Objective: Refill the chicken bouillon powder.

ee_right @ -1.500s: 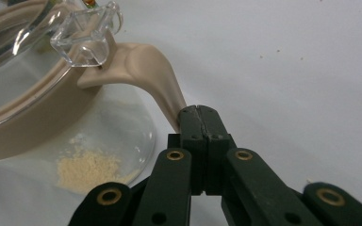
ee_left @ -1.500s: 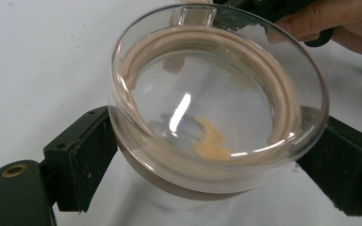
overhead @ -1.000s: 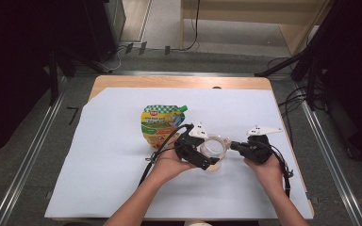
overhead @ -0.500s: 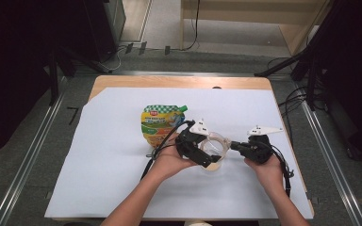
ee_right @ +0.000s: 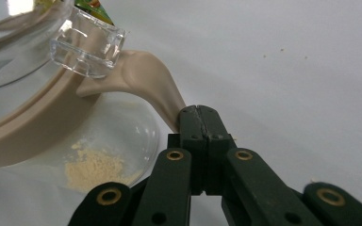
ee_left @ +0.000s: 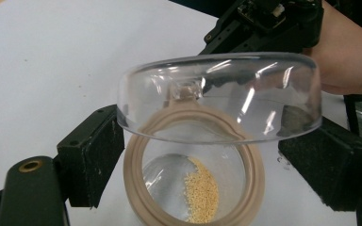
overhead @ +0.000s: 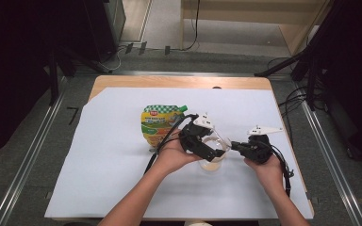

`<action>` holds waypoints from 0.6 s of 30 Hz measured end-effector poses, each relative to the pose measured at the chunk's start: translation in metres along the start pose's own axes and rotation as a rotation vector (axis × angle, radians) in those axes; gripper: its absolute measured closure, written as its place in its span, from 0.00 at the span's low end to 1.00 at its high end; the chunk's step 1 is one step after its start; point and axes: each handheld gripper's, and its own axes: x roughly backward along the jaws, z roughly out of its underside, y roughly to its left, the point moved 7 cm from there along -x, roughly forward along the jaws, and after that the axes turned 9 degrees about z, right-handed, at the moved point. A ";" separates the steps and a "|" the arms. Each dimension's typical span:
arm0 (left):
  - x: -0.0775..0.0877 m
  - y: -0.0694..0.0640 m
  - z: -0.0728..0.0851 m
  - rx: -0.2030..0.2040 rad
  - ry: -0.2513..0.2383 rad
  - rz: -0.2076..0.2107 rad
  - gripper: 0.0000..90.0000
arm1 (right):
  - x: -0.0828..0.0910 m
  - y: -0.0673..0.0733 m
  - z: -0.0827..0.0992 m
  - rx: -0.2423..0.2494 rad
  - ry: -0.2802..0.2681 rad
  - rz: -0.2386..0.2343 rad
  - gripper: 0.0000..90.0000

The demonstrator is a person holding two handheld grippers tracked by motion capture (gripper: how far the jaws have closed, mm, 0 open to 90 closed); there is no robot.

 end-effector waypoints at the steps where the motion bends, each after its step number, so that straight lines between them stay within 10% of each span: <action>1: 0.000 0.000 0.000 0.000 0.000 0.000 0.18 | 0.000 0.000 0.000 -0.002 0.000 -0.001 1.00; 18: 0.000 0.013 -0.020 0.056 -0.056 -0.012 0.55 | 0.001 0.001 0.000 -0.007 -0.001 0.001 1.00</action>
